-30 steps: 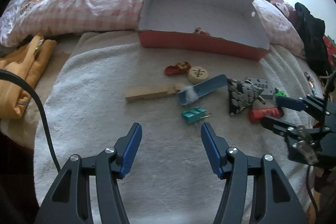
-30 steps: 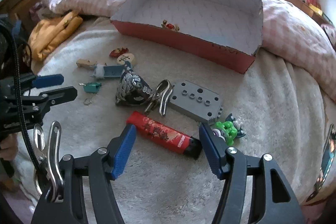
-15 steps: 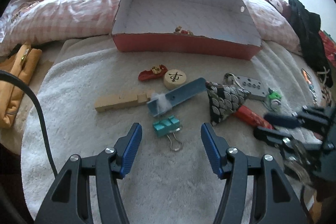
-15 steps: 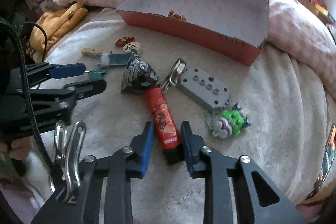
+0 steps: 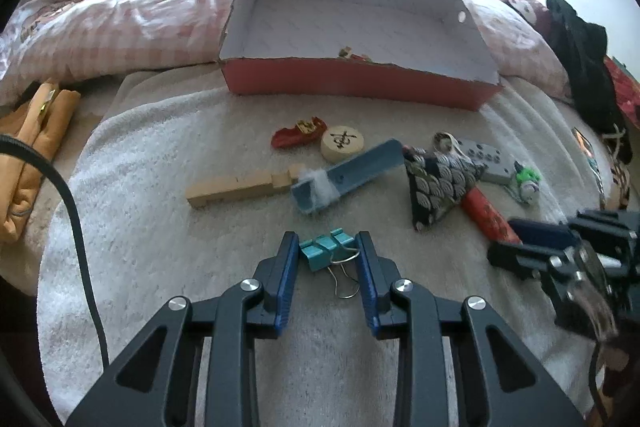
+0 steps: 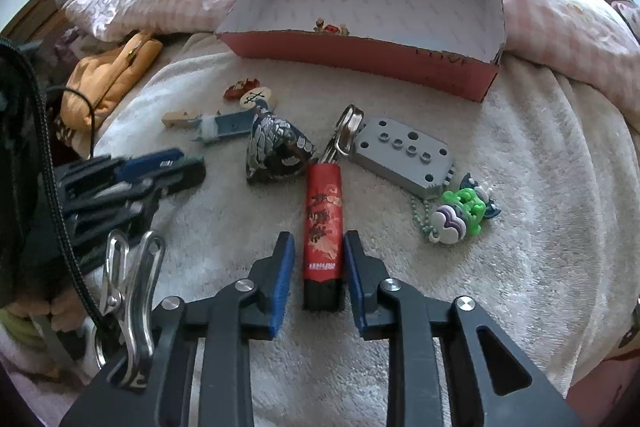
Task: Organize objects
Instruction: 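Lower the right gripper onto the red lighter and close it, then close the left gripper on the teal binder clip while the right lifts the lighter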
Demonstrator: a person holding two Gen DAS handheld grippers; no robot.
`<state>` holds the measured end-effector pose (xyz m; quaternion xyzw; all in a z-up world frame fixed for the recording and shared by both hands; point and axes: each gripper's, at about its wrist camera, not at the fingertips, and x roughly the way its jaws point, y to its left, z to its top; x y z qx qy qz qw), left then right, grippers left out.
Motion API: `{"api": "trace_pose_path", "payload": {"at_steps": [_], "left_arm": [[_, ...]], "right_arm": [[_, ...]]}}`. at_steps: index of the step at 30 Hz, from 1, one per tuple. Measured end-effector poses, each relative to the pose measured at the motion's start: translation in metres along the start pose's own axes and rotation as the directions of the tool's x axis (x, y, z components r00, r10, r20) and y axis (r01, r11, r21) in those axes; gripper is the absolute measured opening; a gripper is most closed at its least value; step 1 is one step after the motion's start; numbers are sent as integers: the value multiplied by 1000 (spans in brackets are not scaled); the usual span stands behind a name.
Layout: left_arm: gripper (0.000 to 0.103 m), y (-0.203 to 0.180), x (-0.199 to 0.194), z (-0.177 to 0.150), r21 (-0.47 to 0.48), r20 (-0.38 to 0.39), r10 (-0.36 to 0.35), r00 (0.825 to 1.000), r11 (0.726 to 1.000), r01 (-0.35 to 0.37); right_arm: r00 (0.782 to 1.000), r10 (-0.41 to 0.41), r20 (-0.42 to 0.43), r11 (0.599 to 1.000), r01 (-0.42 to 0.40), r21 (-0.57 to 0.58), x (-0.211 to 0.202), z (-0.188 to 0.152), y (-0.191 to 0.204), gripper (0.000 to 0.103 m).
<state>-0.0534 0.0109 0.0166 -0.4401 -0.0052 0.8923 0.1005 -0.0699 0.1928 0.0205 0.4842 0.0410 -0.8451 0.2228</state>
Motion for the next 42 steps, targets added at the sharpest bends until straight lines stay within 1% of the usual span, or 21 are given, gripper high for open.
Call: {"api": "trace_pose_path", "payload": {"at_steps": [4,6,8,10,13,16,18,20,22,25,30,34,42], "left_arm": [[29,-4,-1,-4,13,6,12,1000,1000,-12],[32,-5,-1,-5,17,8,12,1000,1000,-12],[39,-6,-1,-6,16,12,2,1000,1000,-3],[42,-9,0,-7,27,17,4,1000,1000,-5],[42,-12,0,-8,45,27,24,999,999,-25],[42,-12,1,-8,38,34,25,999,999,-26],[38,-11,1,-8,37,36,31,999,999,-33],[30,-10,0,-8,36,39,45,998,998,-47],[28,-7,-1,-8,24,37,42,998,999,-43],[28,-5,-3,-8,13,30,25,999,1000,-25],[28,-6,-5,-11,27,33,24,999,999,-25],[28,-4,-6,-10,18,28,7,1000,1000,-8],[28,-6,-12,-10,16,28,-12,1000,1000,11]], "right_arm": [[1000,-14,17,1000,15,-10,1,-1,4,34],[999,-25,30,1000,25,-16,2,-1,7,37],[999,-29,44,999,30,-16,2,-3,9,40],[998,-34,57,999,35,-10,2,-4,9,40],[997,-34,74,999,33,12,2,-6,8,40],[996,-41,83,999,40,17,2,-6,9,40],[995,-58,87,998,56,18,2,-6,10,37],[991,-91,94,996,90,21,3,-8,10,27],[990,-103,98,994,99,38,2,-9,7,21],[993,-75,93,994,67,81,-1,-10,1,21],[993,-71,95,994,63,88,-3,-13,1,21],[994,-55,99,993,44,108,-4,-14,-1,21],[992,21,121,988,-39,147,-13,-18,-7,21]]}}
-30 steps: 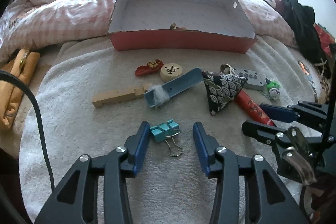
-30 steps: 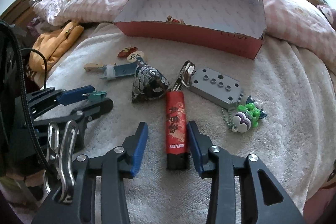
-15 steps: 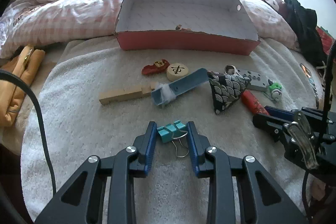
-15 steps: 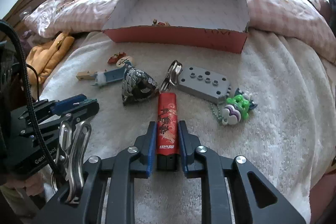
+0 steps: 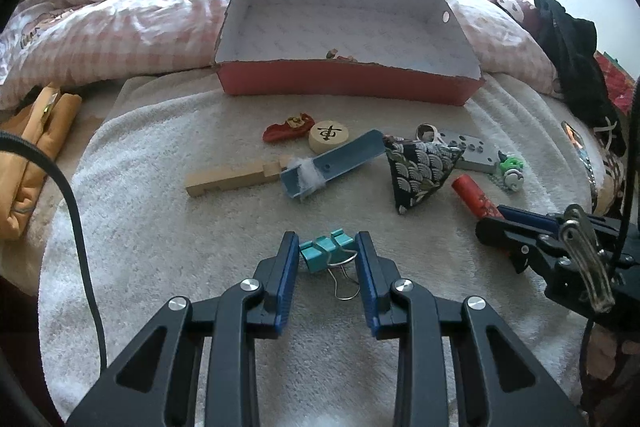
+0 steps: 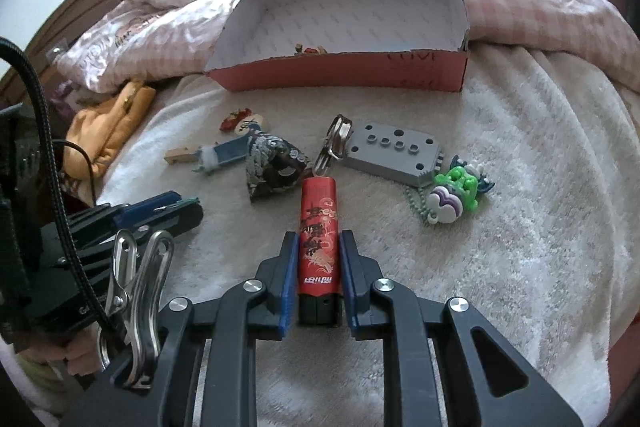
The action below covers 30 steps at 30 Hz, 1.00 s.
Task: Organize objects
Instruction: 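Close the left gripper on the teal binder clip while the right lifts the lighter, then carry the binder clip and red lighter with both grippers over the shoebox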
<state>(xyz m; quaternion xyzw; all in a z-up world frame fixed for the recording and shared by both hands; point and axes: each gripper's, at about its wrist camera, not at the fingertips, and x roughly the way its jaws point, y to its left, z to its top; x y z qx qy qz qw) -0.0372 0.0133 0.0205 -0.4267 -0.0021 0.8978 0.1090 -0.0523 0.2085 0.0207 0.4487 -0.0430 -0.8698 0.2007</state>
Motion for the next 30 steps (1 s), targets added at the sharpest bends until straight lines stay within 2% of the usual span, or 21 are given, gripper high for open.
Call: {"api": "trace_pose_path", "payload": {"at_steps": [14,30], "left_arm": [[28,-4,-16,8,12,36,-19,999,1000,19],[28,-7,-27,21,17,64,-26,998,1000,25]], "right_arm": [[998,37,58,999,-36,-11,-28,5,8,21],[995,54,89,998,-52,-20,-38,12,10,21]]}}
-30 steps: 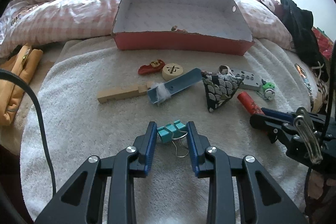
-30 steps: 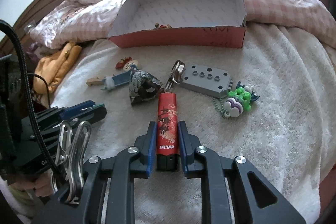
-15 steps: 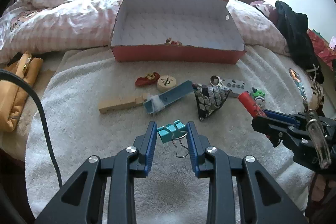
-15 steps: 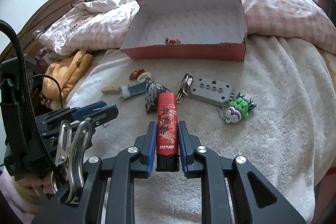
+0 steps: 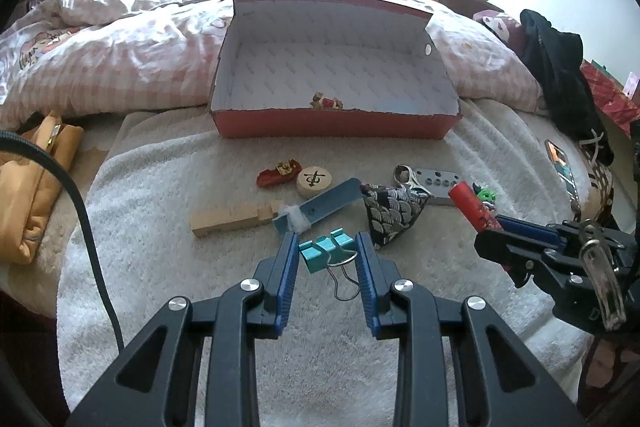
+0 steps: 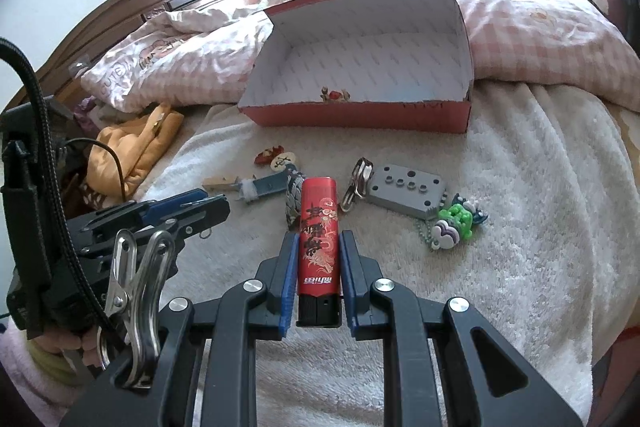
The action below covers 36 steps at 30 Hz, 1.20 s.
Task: Organize objects
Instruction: 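Carry the binder clip and red lighter with both grippers over the shoebox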
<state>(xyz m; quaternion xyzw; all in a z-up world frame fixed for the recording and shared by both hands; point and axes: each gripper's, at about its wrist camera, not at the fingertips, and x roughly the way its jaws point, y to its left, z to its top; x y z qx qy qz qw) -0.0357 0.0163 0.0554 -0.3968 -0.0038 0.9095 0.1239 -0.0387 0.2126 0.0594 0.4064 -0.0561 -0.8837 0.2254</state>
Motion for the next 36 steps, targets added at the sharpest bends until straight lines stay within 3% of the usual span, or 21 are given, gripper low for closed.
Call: {"api": "trace_pose_path", "payload": {"at_steps": [36], "left_arm": [[28,-10,1,50,33,64,-31,997,999,29]], "right_arm": [[999,11,33,999,-9,-41,1,34,2,21]]}}
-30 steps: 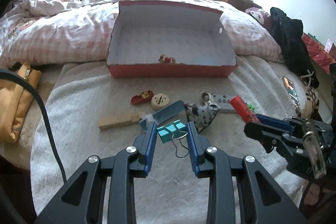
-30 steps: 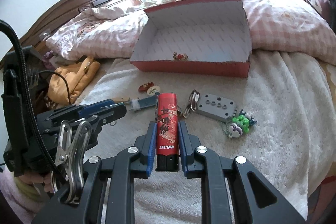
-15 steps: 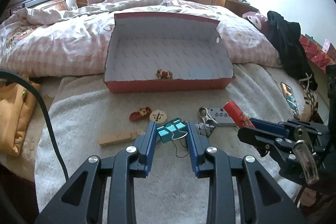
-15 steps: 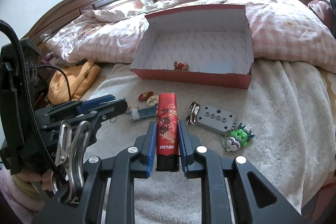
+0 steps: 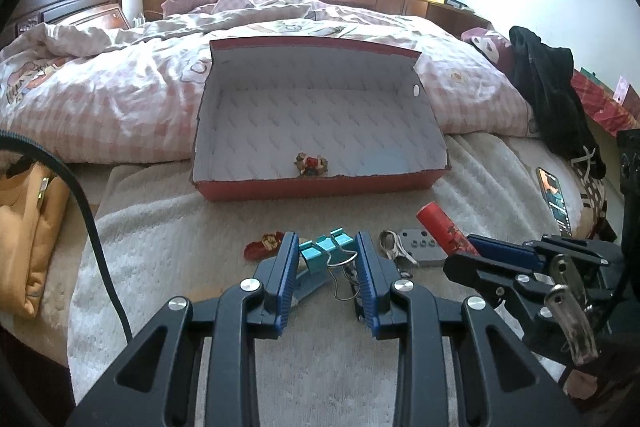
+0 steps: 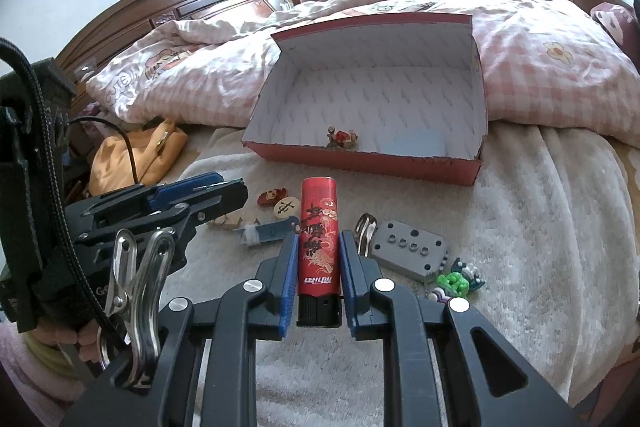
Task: Organize objects
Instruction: 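Carry the binder clip and red lighter with both grippers over the shoebox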
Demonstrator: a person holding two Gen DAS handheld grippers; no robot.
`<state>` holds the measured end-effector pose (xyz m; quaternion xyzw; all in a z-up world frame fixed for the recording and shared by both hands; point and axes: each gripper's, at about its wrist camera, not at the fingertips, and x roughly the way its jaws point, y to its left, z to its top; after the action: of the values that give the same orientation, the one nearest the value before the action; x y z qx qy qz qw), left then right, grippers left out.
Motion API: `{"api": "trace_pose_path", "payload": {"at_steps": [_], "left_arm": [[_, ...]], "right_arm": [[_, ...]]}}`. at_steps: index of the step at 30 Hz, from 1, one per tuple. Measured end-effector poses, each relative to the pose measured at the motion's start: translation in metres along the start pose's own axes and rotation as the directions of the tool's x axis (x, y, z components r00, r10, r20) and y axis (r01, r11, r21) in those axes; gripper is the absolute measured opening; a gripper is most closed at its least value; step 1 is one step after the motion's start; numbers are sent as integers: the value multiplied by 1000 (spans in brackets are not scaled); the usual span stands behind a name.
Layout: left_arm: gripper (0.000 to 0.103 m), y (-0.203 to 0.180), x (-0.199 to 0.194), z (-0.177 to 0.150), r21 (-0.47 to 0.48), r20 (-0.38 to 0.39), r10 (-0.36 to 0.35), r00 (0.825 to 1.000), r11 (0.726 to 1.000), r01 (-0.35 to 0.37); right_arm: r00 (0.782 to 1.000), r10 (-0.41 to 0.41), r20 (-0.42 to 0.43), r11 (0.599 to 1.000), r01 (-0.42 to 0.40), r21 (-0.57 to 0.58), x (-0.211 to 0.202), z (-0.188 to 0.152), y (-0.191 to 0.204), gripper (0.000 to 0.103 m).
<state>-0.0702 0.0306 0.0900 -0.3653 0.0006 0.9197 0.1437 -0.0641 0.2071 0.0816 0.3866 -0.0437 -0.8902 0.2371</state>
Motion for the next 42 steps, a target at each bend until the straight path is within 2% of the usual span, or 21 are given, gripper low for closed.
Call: {"api": "trace_pose_path", "payload": {"at_steps": [24,31,42], "left_arm": [[28,14,43,63,29,57,23,998,999,-24],[28,24,68,79,23,45,31,999,999,-32],[28,42,120,103,23,6,54,999,998,-54]], "right_arm": [[998,-58,33,998,58,-16,32,69,-27,21],[996,-75,42,997,75,-13,47,91,-39,21],[996,-88,-2,996,88,30,92,121,-70,21]]}}
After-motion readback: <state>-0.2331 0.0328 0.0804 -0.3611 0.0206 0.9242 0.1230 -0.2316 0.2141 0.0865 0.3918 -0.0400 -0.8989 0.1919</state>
